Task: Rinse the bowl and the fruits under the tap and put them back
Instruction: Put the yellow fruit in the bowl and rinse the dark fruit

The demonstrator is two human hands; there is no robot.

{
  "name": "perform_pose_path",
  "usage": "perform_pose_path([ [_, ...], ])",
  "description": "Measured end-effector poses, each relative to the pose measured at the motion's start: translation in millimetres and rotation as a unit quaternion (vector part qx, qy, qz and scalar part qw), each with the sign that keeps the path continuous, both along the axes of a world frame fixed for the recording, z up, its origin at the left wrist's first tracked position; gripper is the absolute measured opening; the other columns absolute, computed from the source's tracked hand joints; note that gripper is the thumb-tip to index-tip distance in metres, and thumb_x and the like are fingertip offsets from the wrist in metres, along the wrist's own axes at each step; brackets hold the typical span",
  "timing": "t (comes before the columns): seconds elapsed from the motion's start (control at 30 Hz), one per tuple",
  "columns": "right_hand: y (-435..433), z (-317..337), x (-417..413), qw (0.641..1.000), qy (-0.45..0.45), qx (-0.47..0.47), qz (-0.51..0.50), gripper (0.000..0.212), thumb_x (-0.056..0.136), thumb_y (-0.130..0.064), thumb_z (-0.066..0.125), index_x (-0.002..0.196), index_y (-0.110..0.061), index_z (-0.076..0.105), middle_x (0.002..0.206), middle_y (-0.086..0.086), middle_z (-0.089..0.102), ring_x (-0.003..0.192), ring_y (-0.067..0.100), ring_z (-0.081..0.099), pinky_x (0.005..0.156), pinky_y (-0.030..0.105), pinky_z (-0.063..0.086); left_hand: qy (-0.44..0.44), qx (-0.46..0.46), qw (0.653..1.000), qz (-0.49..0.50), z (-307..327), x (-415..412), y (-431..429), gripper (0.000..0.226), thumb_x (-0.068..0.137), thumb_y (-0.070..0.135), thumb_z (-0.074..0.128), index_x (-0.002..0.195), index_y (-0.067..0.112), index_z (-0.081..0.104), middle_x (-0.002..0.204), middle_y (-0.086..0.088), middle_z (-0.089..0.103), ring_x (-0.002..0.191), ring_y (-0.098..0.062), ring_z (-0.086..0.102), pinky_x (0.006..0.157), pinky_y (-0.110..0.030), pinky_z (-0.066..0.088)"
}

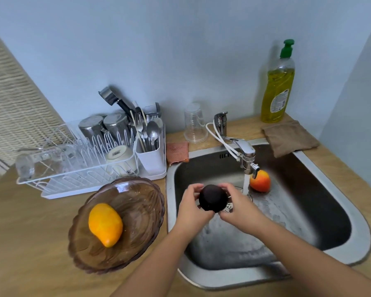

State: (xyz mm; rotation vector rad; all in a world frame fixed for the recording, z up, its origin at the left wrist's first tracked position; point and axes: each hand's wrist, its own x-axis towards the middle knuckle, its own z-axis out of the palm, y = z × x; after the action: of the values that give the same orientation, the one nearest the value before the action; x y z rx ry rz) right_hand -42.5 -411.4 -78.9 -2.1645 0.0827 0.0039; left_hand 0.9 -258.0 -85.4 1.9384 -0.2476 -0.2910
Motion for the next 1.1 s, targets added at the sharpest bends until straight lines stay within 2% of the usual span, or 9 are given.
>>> perform_pose_path([
  [0.07,2.3,2.4,1.3,1.0,-0.019,0.001,-0.008,0.057,0.072,-0.014,0.068,0.117,-0.038,0.043,0.105,-0.027,0.051,0.102,0.001,0.054,0.077,0.018,0.043,-0.021,-0.008,1.0,0.004,2.5,1.0,3.7,0.06,0.063,0.004,0.077,0.113,0.026,0.051,0.117,0.004,0.059,0.111,-0.006,0.057,0.093,-0.021,0.05],
  [0.3,7.7,-1.4,-1.3,0.999,-0.028,0.009,-0.017,0.059,0.071,-0.011,0.069,0.112,-0.044,0.042,0.105,-0.028,0.053,0.1,0.003,0.056,0.079,0.023,0.047,-0.033,-0.015,0.999,0.004,-0.5,-2.9,8.2,0.057,0.063,0.003,0.078,0.109,0.027,0.052,0.117,0.001,0.057,0.11,-0.007,0.058,0.094,-0.022,0.051],
  [0.4,6.1,1.0,-2.2,0.999,-0.033,0.008,-0.014,0.059,0.071,-0.009,0.069,0.109,-0.047,0.042,0.105,-0.026,0.054,0.099,0.002,0.056,0.077,0.02,0.045,-0.038,-0.019,0.999,0.006,-0.5,-3.8,7.3,0.058,0.064,0.004,0.079,0.11,0.027,0.053,0.119,0.0,0.056,0.111,-0.008,0.057,0.096,-0.023,0.051],
  [0.5,4.7,0.1,-2.7,0.999,-0.035,0.003,-0.013,0.058,0.072,-0.012,0.069,0.113,-0.044,0.044,0.111,-0.017,0.056,0.103,0.001,0.055,0.086,0.021,0.046,-0.042,-0.025,0.999,0.012,-0.7,-6.4,5.5,0.059,0.065,0.006,0.081,0.112,0.029,0.053,0.12,0.002,0.053,0.111,-0.007,0.057,0.096,-0.022,0.051],
  [0.6,1.5,-2.2,-3.6,0.999,-0.041,-0.008,-0.016,0.058,0.071,-0.015,0.071,0.118,-0.04,0.047,0.116,-0.013,0.056,0.107,0.002,0.054,0.095,0.026,0.045,-0.041,-0.033,0.999,0.009,-0.7,-9.3,3.9,0.06,0.067,0.005,0.081,0.114,0.029,0.053,0.12,0.002,0.054,0.111,-0.005,0.057,0.093,-0.015,0.048],
  [0.7,-1.8,-0.3,-4.5,0.999,-0.045,-0.018,-0.017,0.059,0.07,-0.014,0.072,0.12,-0.036,0.048,0.115,-0.011,0.057,0.105,0.004,0.055,0.092,0.029,0.048,-0.042,-0.039,0.998,0.01,0.6,-10.6,2.1,0.061,0.067,0.004,0.081,0.113,0.031,0.053,0.119,0.003,0.056,0.112,-0.005,0.057,0.094,-0.015,0.048],
  [0.9,-4.6,1.7,-5.3,0.999,-0.033,-0.021,-0.012,0.059,0.071,-0.012,0.071,0.116,-0.04,0.045,0.114,-0.011,0.056,0.105,0.006,0.054,0.082,0.022,0.046,-0.032,-0.03,0.999,0.016,-3.1,-10.1,-1.7,0.063,0.066,0.004,0.081,0.114,0.031,0.051,0.12,0.004,0.057,0.113,-0.008,0.057,0.096,-0.021,0.05],
  [1.03,-5.2,0.3,-7.0,1.0,-0.02,-0.006,-0.01,0.062,0.072,-0.009,0.072,0.114,-0.043,0.043,0.114,-0.01,0.056,0.105,0.008,0.056,0.083,0.02,0.046,-0.029,-0.019,0.999,0.015,-5.4,-12.2,-3.4,0.062,0.067,0.002,0.078,0.113,0.032,0.05,0.121,0.001,0.055,0.112,-0.008,0.056,0.094,-0.021,0.051],
  [1.1,-5.2,2.3,-7.3,1.0,-0.019,-0.004,-0.008,0.061,0.072,-0.009,0.073,0.115,-0.042,0.044,0.115,-0.01,0.057,0.106,0.008,0.057,0.089,0.021,0.047,-0.036,-0.011,0.999,0.009,-3.0,-13.7,-2.5,0.061,0.069,0.004,0.078,0.114,0.032,0.049,0.122,0.002,0.052,0.113,-0.009,0.055,0.095,-0.023,0.051],
])
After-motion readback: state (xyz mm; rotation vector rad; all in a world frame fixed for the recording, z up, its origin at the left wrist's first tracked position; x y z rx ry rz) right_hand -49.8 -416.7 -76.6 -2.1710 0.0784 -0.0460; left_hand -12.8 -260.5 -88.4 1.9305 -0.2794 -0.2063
